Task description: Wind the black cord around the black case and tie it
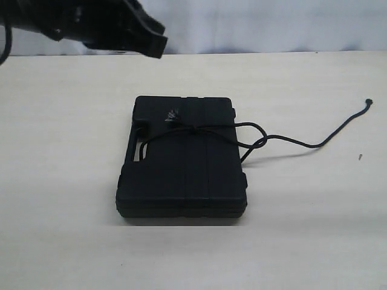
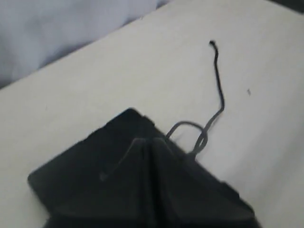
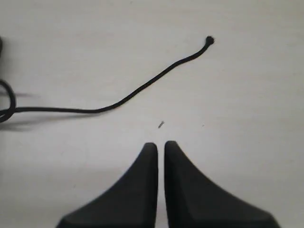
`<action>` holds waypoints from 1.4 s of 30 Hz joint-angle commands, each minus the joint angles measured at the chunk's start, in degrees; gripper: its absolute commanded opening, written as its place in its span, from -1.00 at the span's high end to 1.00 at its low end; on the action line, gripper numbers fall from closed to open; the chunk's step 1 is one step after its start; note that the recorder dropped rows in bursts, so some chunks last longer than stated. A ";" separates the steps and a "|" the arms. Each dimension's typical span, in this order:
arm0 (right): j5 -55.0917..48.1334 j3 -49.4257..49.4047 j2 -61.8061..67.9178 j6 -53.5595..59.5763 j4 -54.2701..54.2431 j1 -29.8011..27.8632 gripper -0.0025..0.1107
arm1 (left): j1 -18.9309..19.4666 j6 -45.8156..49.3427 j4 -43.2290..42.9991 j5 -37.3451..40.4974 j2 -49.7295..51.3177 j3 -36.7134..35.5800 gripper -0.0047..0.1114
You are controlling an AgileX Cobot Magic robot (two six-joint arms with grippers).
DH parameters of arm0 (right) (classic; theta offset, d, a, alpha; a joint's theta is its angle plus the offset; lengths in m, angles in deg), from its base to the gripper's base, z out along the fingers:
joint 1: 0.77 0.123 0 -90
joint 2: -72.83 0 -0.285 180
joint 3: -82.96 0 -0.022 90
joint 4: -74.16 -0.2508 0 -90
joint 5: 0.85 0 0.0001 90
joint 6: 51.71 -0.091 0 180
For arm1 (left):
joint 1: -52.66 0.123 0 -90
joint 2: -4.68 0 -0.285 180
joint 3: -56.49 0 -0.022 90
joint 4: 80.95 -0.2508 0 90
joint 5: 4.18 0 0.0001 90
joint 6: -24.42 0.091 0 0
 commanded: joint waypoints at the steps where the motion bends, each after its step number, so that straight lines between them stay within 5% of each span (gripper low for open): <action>1: -5.99 -0.32 -1.61 1.02 -2.02 4.13 0.88 | -0.03 -26.37 -24.58 13.53 -4.97 -0.11 0.92; 5: -4.94 -5.17 -8.93 -2.52 -2.02 8.00 0.88 | -0.03 -28.80 -25.48 20.47 -12.16 -1.54 0.92; 23: 18.88 -28.18 -43.16 -0.03 -6.94 9.04 0.88 | -0.03 -31.57 -22.97 -6.94 -57.76 -32.02 0.92; 42: 20.53 -35.07 -46.82 -0.15 -6.94 9.04 0.88 | -0.03 -31.57 -23.11 -6.54 -64.26 -32.68 0.92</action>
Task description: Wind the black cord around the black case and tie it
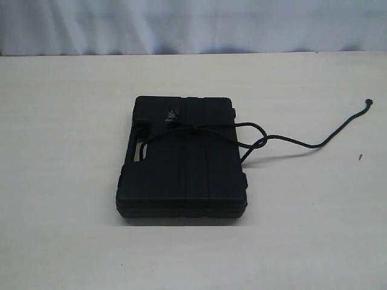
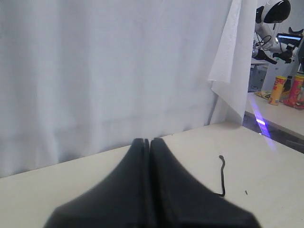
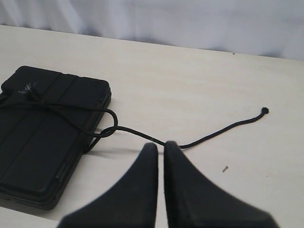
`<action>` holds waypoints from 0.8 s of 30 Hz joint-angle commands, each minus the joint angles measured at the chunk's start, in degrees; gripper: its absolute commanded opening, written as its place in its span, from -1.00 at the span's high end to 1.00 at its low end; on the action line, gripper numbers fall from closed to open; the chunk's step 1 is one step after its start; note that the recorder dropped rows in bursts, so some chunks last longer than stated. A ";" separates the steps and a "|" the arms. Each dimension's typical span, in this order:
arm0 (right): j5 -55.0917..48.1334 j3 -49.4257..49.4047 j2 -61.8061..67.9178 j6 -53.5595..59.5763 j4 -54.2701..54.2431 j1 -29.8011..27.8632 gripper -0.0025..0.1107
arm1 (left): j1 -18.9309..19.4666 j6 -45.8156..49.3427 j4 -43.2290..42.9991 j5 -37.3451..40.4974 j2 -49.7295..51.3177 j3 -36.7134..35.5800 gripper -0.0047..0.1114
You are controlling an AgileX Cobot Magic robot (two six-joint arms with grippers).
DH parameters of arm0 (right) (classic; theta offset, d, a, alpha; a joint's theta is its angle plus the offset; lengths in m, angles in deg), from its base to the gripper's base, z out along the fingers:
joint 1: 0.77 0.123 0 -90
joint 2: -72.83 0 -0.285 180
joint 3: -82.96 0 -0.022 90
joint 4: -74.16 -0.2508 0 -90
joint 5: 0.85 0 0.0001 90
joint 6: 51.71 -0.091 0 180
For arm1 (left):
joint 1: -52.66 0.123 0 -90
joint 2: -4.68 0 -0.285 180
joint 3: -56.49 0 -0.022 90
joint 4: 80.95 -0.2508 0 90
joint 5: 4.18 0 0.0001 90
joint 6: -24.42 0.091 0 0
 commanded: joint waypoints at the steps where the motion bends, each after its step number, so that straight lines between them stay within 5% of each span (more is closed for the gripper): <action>1: 0.80 -0.39 -0.32 0.30 -0.12 0.13 0.88 | -0.14 -0.21 0.30 -0.66 -0.25 -0.26 0.92; 24: 44.36 -34.41 -19.27 1.05 -0.10 -11.88 0.88 | -0.14 -0.21 0.30 -0.66 -0.25 -0.26 0.92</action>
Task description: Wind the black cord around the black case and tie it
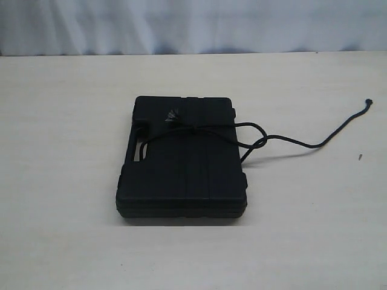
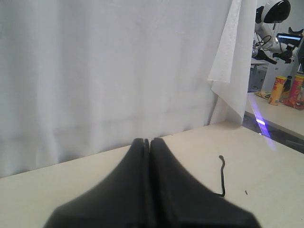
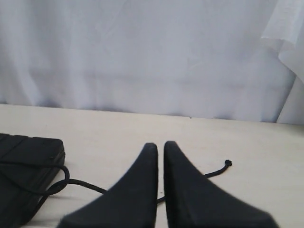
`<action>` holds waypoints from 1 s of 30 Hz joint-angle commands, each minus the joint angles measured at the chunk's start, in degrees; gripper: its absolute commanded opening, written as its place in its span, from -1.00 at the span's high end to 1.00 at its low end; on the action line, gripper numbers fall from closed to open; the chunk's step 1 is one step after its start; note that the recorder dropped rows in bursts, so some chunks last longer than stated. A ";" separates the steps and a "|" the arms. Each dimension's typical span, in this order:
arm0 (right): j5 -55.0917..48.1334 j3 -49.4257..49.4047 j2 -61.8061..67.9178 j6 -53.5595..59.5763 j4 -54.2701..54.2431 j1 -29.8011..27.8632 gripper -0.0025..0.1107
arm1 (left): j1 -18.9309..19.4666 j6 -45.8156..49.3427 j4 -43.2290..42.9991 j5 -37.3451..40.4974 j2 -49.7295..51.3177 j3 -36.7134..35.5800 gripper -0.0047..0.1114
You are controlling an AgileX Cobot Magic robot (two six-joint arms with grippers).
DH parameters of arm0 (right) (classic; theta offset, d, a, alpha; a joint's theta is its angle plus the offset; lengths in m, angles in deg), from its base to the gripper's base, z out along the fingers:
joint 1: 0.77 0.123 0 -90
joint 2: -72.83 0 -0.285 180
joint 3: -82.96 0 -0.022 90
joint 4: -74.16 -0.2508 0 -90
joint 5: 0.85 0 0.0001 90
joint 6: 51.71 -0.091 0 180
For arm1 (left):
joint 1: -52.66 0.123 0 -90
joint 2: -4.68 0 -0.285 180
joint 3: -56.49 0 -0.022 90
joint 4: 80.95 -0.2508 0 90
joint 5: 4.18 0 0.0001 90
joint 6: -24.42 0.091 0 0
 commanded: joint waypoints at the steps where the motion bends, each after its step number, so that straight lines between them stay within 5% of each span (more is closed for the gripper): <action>1: 6.29 -3.82 -2.39 -1.42 -0.07 -1.93 0.88 | -0.14 -0.21 0.30 -0.66 -0.25 -0.26 0.92; 14: -3.69 -3.82 -8.79 -1.75 -0.07 -10.81 0.88 | -0.14 -0.21 0.44 -0.52 -0.25 -0.26 0.92; 30: -4.64 -3.82 -8.79 -1.47 -0.07 -10.92 0.88 | -0.14 -0.21 0.44 -0.75 -0.25 -0.26 0.92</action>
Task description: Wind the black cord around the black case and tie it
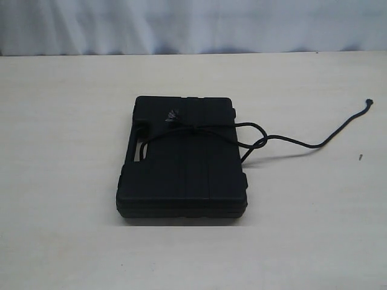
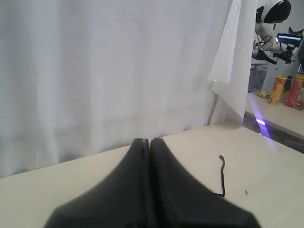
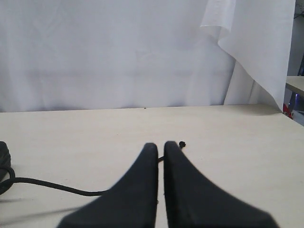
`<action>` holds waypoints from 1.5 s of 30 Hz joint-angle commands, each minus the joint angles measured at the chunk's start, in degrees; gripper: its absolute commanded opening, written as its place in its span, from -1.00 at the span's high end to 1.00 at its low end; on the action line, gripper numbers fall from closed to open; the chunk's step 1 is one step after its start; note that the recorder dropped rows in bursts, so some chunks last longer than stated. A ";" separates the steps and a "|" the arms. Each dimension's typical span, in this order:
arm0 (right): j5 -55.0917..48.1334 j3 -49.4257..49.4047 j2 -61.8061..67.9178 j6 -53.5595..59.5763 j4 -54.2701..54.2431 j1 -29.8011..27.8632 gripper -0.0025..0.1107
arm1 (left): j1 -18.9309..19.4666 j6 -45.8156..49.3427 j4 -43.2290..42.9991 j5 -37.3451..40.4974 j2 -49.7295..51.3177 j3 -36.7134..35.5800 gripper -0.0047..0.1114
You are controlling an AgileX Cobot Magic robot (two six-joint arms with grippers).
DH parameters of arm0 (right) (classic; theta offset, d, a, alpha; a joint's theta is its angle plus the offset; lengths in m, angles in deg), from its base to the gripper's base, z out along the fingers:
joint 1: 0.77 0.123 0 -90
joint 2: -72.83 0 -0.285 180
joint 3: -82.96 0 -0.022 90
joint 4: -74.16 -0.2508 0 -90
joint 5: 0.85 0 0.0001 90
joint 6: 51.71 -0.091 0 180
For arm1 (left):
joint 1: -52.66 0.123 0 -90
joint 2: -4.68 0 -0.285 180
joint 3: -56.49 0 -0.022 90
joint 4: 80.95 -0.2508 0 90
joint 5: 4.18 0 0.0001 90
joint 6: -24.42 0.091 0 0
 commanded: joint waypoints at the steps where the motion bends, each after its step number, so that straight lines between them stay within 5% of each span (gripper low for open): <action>1: 0.11 -0.14 -0.37 0.06 -0.07 -0.38 0.88 | -0.14 -0.21 0.41 -0.75 -0.25 -0.26 0.92; 22: 0.11 -0.14 -0.37 0.06 -0.07 -0.38 0.88 | -0.14 -0.21 0.00 -0.65 -0.25 -0.26 0.92; 30: 0.11 -0.14 -0.37 0.06 -0.07 -0.38 0.88 | -0.14 -0.21 -7.19 -0.66 -0.25 -1.18 0.92; 36: 0.11 -0.14 -0.37 0.06 -0.07 -0.38 0.88 | -0.14 0.93 -15.08 -5.03 -1.45 -10.01 0.92; 40: 0.11 -0.14 -0.37 0.06 -0.07 -0.38 0.88 | -0.14 8.37 -15.18 -14.01 -5.16 -18.83 0.92; 45: 0.11 -0.14 -0.37 0.06 -0.07 -0.38 0.88 | 1.99 9.26 -13.30 -14.54 -11.04 -27.38 0.92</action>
